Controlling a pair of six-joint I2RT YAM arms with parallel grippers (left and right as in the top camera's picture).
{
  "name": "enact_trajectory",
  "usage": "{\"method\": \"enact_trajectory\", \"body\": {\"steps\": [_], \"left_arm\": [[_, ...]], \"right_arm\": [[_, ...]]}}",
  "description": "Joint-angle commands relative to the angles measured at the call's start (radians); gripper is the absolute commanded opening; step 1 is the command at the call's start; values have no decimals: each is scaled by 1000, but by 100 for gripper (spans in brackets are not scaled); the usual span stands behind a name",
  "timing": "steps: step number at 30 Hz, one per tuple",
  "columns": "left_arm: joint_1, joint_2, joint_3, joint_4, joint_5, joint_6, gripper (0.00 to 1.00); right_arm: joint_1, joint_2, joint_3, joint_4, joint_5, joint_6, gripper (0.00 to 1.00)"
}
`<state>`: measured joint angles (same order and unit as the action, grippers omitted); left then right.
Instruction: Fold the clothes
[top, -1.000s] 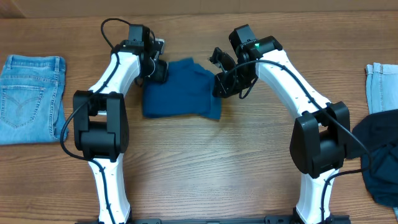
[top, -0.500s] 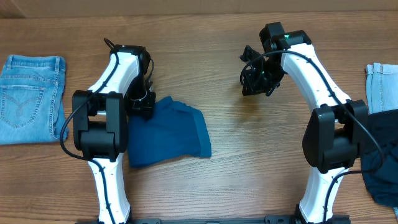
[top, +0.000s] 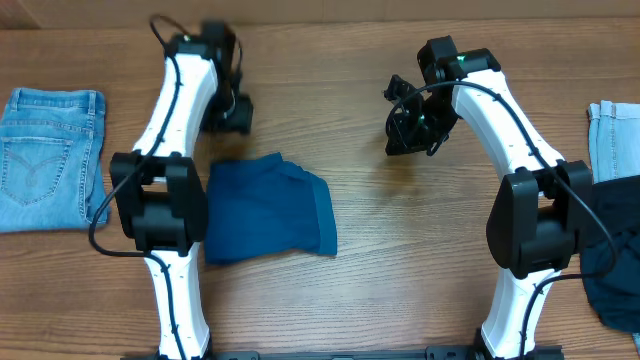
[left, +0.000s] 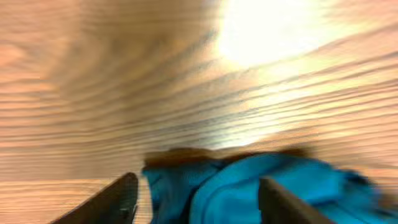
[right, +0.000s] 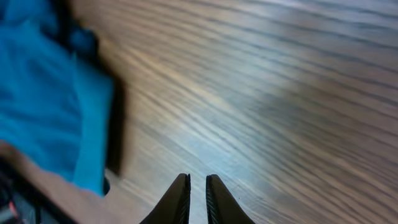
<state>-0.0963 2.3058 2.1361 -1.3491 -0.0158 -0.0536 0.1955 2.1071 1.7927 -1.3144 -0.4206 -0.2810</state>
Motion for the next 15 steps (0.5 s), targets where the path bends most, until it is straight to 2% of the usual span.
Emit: {"method": "enact_trajectory", "body": {"steps": [1,2,4,5,6,7,9,13,15], "left_arm": [[-1,-117,241,-80,56,-48,67],[-1,-154,264,-124,74,-97,63],[-1,-224,265,-232,135,-219,55],[-6,-243,265,-288,160,-217,54],[-18,-259,262,-341,154,-212,49],[-45,-291,226,-341,198,-179,46],[-121,-345,151,-341,175,-168,47],[-310,-460,-102,-341,19,-257,48],[-408,-521,-328,-295,-10,-319,50]], "right_arm": [[32,-5,3,-29,-52,-155,14],[53,-5,3,-44,-51,-198,13],[94,-5,3,-27,8,-193,12],[103,-5,3,-12,47,-150,12],[106,-5,5,0,68,-105,12],[100,-5,12,0,67,-84,12],[77,-5,29,-14,61,-76,12],[22,-19,42,-45,61,-60,12],[-8,-24,42,-46,60,-36,12]]}}
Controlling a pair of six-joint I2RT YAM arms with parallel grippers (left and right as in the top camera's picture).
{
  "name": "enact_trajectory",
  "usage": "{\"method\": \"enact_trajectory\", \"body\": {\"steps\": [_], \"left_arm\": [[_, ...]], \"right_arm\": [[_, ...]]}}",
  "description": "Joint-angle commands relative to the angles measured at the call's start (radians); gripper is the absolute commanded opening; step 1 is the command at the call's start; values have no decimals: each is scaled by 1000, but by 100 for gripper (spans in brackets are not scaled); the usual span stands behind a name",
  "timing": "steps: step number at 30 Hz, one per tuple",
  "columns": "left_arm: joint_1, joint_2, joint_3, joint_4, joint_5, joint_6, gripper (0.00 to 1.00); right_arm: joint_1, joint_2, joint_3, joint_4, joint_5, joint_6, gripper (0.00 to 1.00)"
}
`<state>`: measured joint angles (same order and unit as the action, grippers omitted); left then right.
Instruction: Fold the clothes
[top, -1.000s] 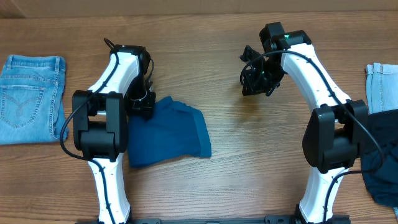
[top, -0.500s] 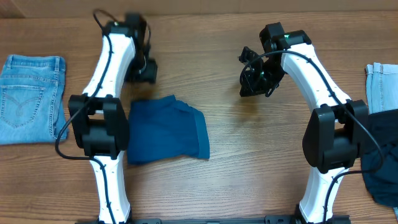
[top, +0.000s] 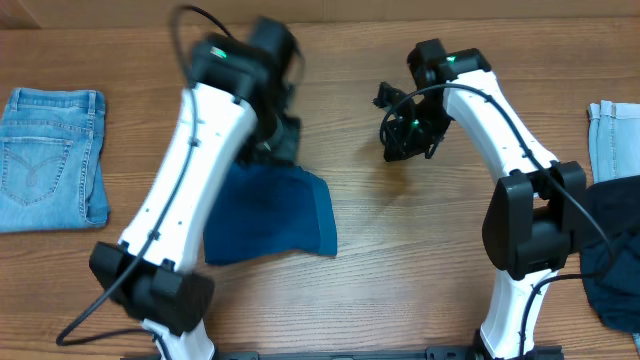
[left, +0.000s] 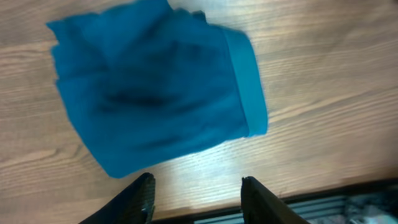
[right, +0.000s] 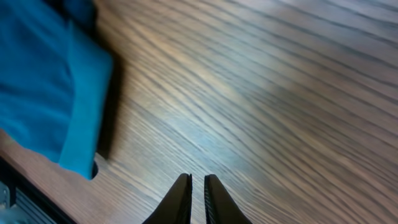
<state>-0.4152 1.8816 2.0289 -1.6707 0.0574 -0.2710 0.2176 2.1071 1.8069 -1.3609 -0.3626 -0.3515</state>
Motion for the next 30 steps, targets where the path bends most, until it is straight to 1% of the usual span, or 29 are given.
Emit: {"method": "enact_trajectory", "body": {"steps": [1,2,3,5,6,7,9,11,12,14,16,19,20,21,22,23,24,25,28,30], "left_arm": [[-114,-115,-312,69,-83,-126,51],[-135,-127,-437,137,-80,-156,53],[-137,-126,-531,205,-53,-160,54],[-108,-122,-738,386,-5,-159,57],[-73,-121,-830,471,-5,-135,62],[-39,-120,-882,523,-8,-107,63],[47,-119,-959,666,-7,-12,69],[126,-119,-997,838,-1,52,74],[150,-119,-1000,912,22,68,75],[189,-119,-1000,1086,103,15,75],[209,-119,-999,1223,126,-113,75],[227,-119,-999,1338,129,-277,75],[227,-119,-999,1379,175,-323,73],[225,-121,-998,1440,279,-282,68],[223,-126,-986,1471,381,-201,61],[222,-135,-964,1458,405,-166,61],[222,-159,-921,1415,403,-105,65],[225,-175,-898,1384,385,-80,71],[270,-261,-821,1244,181,-77,73],[320,-290,-814,1160,62,-90,80]], "right_arm": [[-37,-24,28,0,2,39,12],[-45,-24,28,-7,2,39,12],[-48,-24,28,-10,2,39,12],[-48,-24,28,-11,2,39,12],[-48,-24,28,-13,2,39,12],[-48,-24,28,-14,2,39,12],[-48,-24,28,-14,-6,39,12],[-48,-24,28,-17,-32,39,12],[-48,-24,28,-21,-32,39,12],[-48,-24,28,-23,-32,39,12],[-48,-24,28,-26,-31,39,12],[-48,-24,28,-24,-32,38,12],[-48,-24,28,-22,-31,38,12],[-48,-24,28,-22,-31,38,12],[-48,-24,28,-22,-31,38,12],[-48,-24,28,-22,-31,38,12],[-48,-24,28,-21,-31,38,12],[-48,-24,28,-22,-31,38,12],[-48,-24,28,-21,-31,38,12],[-48,-24,28,-21,-31,37,12]]}}
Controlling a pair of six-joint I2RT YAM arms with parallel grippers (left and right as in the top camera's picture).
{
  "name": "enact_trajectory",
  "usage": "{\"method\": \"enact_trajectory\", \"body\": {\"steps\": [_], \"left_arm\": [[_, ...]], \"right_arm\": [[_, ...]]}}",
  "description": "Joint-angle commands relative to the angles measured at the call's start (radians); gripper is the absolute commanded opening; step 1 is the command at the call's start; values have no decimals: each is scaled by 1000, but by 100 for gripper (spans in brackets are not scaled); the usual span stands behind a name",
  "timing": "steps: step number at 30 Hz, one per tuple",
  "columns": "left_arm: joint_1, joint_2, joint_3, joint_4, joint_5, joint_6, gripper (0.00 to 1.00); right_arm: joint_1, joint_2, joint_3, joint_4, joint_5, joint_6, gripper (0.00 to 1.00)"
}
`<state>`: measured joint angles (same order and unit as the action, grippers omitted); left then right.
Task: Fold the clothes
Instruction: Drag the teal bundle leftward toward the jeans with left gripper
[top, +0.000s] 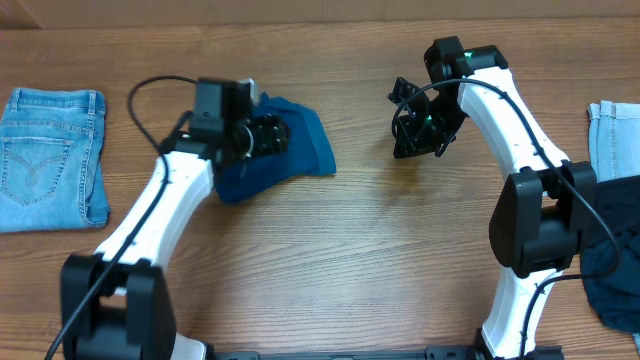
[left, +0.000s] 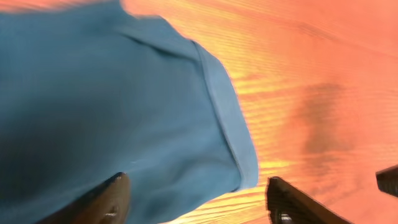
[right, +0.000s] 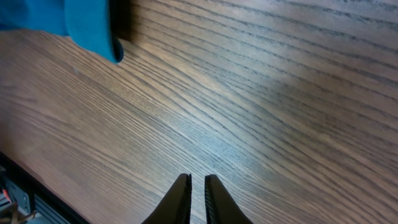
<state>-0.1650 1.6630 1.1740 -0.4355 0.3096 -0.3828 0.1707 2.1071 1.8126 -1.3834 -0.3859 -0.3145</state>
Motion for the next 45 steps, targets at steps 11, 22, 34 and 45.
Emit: {"method": "enact_trajectory", "body": {"steps": [11,22,34,45], "left_arm": [[317,265,39,-77,113,134,88],[315,463,39,73,368,211,89],[273,463,39,43,314,151,100],[216,459,48,82,294,139,4]], "right_arm": [[-1,-24,22,-39,-8,1,13],[-1,-24,22,-60,-8,2,13],[0,-24,22,-69,-9,6,13],[8,-24,22,-86,-8,5,13]]}}
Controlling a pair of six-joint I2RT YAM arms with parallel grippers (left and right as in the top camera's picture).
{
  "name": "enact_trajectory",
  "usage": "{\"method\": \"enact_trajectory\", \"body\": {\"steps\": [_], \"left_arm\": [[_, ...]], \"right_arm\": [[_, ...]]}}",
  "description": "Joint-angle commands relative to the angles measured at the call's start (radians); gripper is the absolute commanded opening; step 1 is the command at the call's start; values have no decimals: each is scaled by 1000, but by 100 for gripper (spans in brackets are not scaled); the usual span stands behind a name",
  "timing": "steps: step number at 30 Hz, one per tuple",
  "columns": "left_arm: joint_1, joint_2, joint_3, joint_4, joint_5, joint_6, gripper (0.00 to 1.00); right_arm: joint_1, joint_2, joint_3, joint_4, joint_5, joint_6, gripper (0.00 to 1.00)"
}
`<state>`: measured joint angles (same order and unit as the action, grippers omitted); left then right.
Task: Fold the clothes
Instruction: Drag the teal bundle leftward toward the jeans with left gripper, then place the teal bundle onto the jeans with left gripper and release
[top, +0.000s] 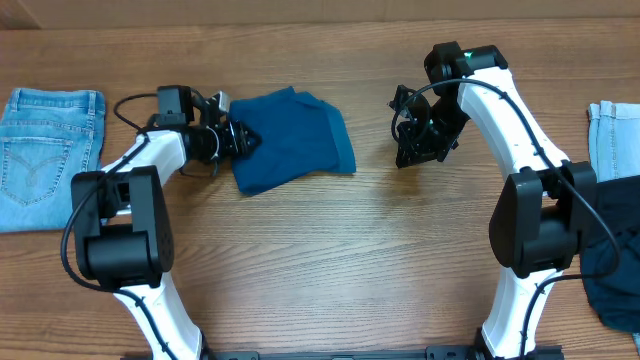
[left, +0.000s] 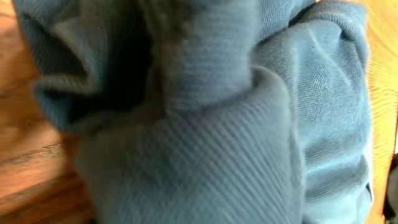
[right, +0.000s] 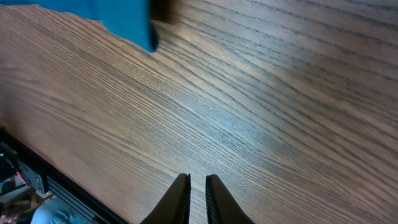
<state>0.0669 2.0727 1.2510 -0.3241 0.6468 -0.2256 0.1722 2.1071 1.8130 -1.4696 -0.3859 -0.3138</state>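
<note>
The blue garment (top: 300, 140) lies loosely folded on the wooden table (top: 330, 260), back and left of centre. My left gripper (top: 226, 140) lies low at the garment's left edge, pointing into it. Bunched blue cloth (left: 205, 124) fills the left wrist view and hides the fingers. My right gripper (top: 415, 142) hovers over bare wood to the right of the garment, apart from it. Its fingers (right: 180, 196) are shut with nothing between them. A corner of the blue garment (right: 124, 18) shows at the top left of the right wrist view.
Folded light jeans (top: 52, 155) lie at the far left. Another denim piece (top: 612, 140) and a dark garment (top: 615, 275) sit at the right edge. The table's front edge (right: 25, 174) shows in the right wrist view.
My left gripper was on top of the blue garment with its fingers wide open; now it is further left, at the garment's left edge. The garment lies flatter and slightly further right. The right arm barely moved.
The blue garment first lay left of centre near the table's middle, with my left gripper open behind it. Then the left arm was over it. Later the garment sat at the back under the open left gripper. Now the gripper is at its left edge. The right gripper stayed shut throughout.
</note>
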Motion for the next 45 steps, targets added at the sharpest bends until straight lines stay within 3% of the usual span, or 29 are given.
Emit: {"method": "enact_trajectory", "body": {"steps": [1,4,9,13,22,28,33,36,41,45], "left_arm": [[-11,40,-20,-49,-44,-17,4],[12,-92,13,-138,-108,-6,4],[72,-414,87,-290,-450,-6,4],[186,-539,179,-351,-497,-1,4],[295,-543,333,-266,-526,28,4],[476,-491,334,-143,-517,23,4],[581,-343,334,33,-267,3,4],[587,-301,334,134,-256,-1,4],[587,-294,334,306,-248,-119,4],[587,-277,334,259,-329,-157,4]], "right_arm": [[6,-24,22,1,-8,4,13],[6,-24,22,1,-8,0,13],[6,-24,22,-3,-8,0,13],[6,-24,22,-3,-8,0,13],[6,-24,22,-2,-8,0,13],[6,-24,22,-2,-8,0,13],[6,-24,22,-14,-8,1,13],[6,-24,22,-14,-9,2,14],[6,-24,21,-10,-9,5,14],[6,-24,21,-10,-8,5,14]]}}
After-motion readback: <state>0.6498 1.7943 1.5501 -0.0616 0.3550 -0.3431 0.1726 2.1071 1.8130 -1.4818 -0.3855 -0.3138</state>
